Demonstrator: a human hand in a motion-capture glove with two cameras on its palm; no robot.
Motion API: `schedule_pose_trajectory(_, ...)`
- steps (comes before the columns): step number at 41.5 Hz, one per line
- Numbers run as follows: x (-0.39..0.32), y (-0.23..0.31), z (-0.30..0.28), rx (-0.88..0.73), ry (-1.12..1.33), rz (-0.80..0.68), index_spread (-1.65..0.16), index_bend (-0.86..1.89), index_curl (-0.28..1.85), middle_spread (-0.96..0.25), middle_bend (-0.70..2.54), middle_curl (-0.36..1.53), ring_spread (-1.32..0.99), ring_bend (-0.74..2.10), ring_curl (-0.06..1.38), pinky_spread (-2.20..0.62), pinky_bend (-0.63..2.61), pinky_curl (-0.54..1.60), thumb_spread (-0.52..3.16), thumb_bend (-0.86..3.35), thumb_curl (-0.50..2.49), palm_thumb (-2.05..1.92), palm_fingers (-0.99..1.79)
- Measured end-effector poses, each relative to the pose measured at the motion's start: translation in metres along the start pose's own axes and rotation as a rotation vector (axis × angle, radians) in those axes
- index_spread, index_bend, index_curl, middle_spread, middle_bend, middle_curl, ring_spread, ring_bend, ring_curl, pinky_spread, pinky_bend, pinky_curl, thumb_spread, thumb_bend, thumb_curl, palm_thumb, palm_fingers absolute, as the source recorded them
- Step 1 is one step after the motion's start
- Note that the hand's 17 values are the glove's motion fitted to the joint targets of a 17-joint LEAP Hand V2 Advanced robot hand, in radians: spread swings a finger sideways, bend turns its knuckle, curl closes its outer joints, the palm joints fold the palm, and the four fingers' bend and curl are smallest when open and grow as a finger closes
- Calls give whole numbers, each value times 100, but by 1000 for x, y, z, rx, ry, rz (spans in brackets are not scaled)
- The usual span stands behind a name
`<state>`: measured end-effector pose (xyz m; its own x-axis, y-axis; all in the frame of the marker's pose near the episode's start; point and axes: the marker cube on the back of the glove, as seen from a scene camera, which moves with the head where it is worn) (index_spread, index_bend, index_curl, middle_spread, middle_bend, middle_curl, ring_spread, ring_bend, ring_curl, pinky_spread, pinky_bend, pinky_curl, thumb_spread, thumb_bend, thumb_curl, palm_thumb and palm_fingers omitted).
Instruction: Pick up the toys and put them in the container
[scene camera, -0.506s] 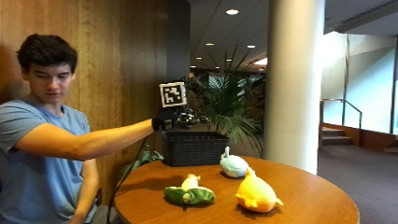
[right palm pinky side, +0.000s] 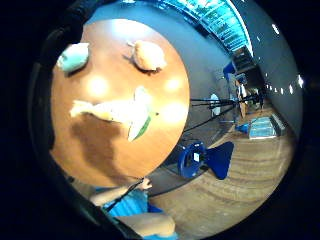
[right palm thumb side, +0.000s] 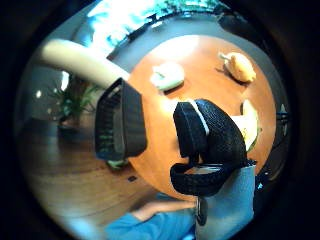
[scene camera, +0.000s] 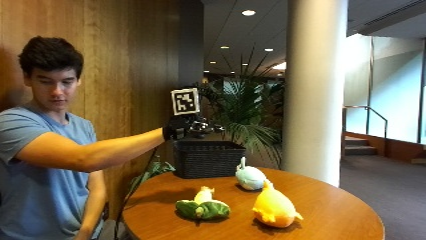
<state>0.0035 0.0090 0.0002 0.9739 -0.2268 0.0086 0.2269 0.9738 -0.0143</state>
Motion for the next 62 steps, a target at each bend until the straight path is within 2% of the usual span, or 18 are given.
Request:
schedule_pose_trajectory(2, 6, 0, 1, 1, 40, 10, -25, 27, 24, 1, 24, 20, -18, 17, 5, -11, 54, 25, 141, 10, 10, 6, 3)
schedule_pose_trajectory(6, 8, -7, 3, 3, 95, 181, -26, 26, 27, 0, 24, 22, -18, 17, 7, -11, 54, 27, 145, 10, 12, 5, 2)
schedule_pose_trajectory(11, 10, -7, 3, 0, 55, 155, -26, 24, 29, 0, 24, 24, -19, 18, 8, -11, 55, 29, 149, 9, 13, 4, 0)
schedule_pose_trajectory(15, 18, -11, 5, -7, -2, 246, -27, 19, 29, 0, 25, 26, -19, 18, 10, -8, 58, 30, 147, 8, 14, 2, -2)
schedule_pose_trajectory(23, 48, -9, 32, -66, 20, 238, -29, 18, 30, -2, 19, 28, -17, 16, 11, -4, 66, 33, 138, 3, 17, 0, -6)
schedule_pose_trajectory(29, 64, -8, 64, -140, -9, 355, -30, 18, 32, -4, 12, 26, -14, 13, 10, 0, 76, 36, 129, -2, 18, -2, -13)
schedule_pose_trajectory(39, 89, 2, 123, -310, -42, 404, -31, 11, 30, -5, 9, 23, -5, 13, 10, 6, 100, 42, 112, -5, 21, -4, -24)
schedule_pose_trajectory(47, 105, 14, 169, -520, 119, 370, -30, 7, 26, -4, 6, 20, 0, 13, 10, 9, 113, 45, 102, -5, 22, -5, -35)
schedule_pose_trajectory(51, 95, 13, 188, -548, 42, 424, -29, 4, 23, -3, 5, 18, 1, 13, 11, 10, 121, 46, 97, -6, 23, -6, -41)
schedule_pose_trajectory(57, 95, 19, 199, -549, 108, 351, -28, 4, 20, -2, 5, 16, 3, 13, 11, 10, 133, 48, 94, -6, 24, -6, -41)
schedule_pose_trajectory(59, 97, 22, 199, -539, 127, 316, -28, 5, 19, -2, 5, 15, 3, 17, 12, 9, 135, 48, 95, -5, 24, -4, -39)
schedule_pose_trajectory(62, 92, 21, 200, -497, 49, 352, -29, 3, 17, -2, 8, 15, 4, 31, 16, 8, 133, 47, 100, 0, 25, 2, -23)
